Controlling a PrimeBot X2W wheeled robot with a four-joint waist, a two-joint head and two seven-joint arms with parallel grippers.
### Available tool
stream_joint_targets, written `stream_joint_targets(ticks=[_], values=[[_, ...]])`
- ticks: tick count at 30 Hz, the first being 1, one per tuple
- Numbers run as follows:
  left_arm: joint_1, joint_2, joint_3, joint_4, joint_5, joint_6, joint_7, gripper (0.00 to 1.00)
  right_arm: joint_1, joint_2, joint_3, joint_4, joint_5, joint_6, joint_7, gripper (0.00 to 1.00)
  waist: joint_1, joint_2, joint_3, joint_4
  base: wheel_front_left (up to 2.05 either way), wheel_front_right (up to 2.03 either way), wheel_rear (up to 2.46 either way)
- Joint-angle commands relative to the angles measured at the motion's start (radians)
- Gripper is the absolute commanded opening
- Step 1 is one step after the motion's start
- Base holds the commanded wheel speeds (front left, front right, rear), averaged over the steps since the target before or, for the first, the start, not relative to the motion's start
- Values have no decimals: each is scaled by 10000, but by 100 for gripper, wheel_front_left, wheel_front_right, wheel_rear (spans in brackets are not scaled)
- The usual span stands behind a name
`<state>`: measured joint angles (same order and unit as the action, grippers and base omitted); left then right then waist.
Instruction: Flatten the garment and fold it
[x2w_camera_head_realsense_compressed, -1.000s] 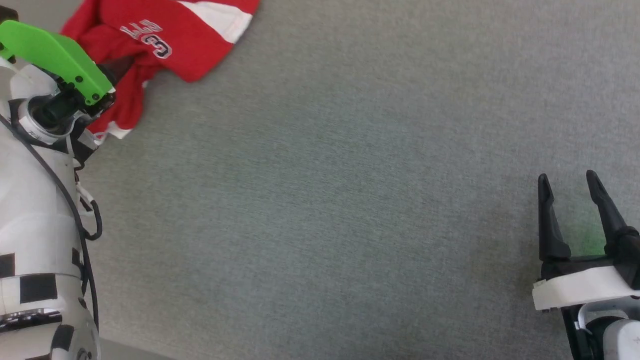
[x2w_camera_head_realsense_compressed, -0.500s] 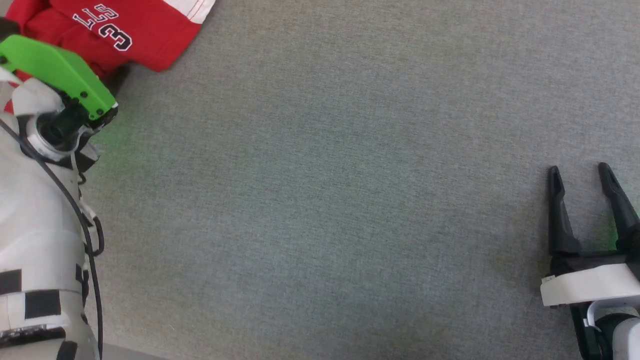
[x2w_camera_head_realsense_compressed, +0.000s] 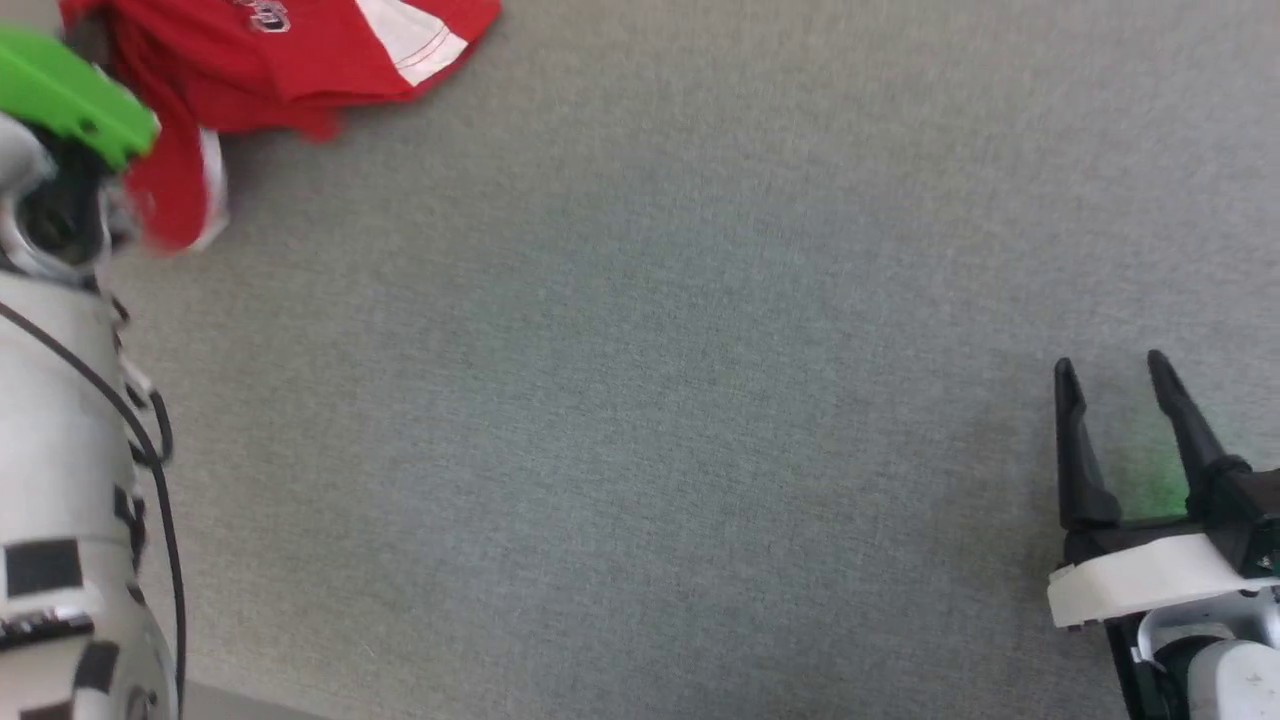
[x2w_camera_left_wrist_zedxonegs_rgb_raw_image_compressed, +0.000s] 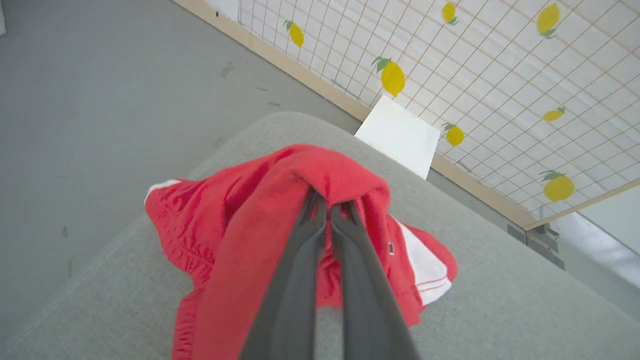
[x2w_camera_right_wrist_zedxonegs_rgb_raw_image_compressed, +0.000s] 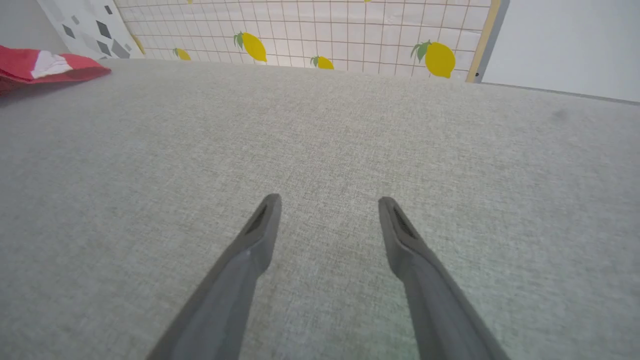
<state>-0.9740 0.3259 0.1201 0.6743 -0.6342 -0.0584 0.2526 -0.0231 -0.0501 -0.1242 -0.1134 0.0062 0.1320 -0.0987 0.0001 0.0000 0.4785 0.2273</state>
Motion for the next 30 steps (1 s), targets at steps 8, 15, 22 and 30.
stream_joint_targets(ticks=[8,15,22,30], values=[[-1718,-42,-1134,-1093,292,-623,-719,0,-68,-1,364,1232,844,-13,-768,100,-1,0,-2200,-923,0,0,0],[-2426,-932,-2278,-1766,-218,-709,-339,0,-65,-1,536,2056,1309,-13,-1211,100,-1,0,-3130,-1901,0,0,0],[-2191,-2140,-3211,-2002,-791,-718,-162,0,-53,-1,476,2410,1465,-13,-1417,100,-1,0,-3451,-2613,0,0,0],[-137,-2722,-4451,-2018,-1790,-697,-416,0,23,-1,405,2593,1463,-13,-1523,100,-1,0,-3480,-3076,0,0,0]])
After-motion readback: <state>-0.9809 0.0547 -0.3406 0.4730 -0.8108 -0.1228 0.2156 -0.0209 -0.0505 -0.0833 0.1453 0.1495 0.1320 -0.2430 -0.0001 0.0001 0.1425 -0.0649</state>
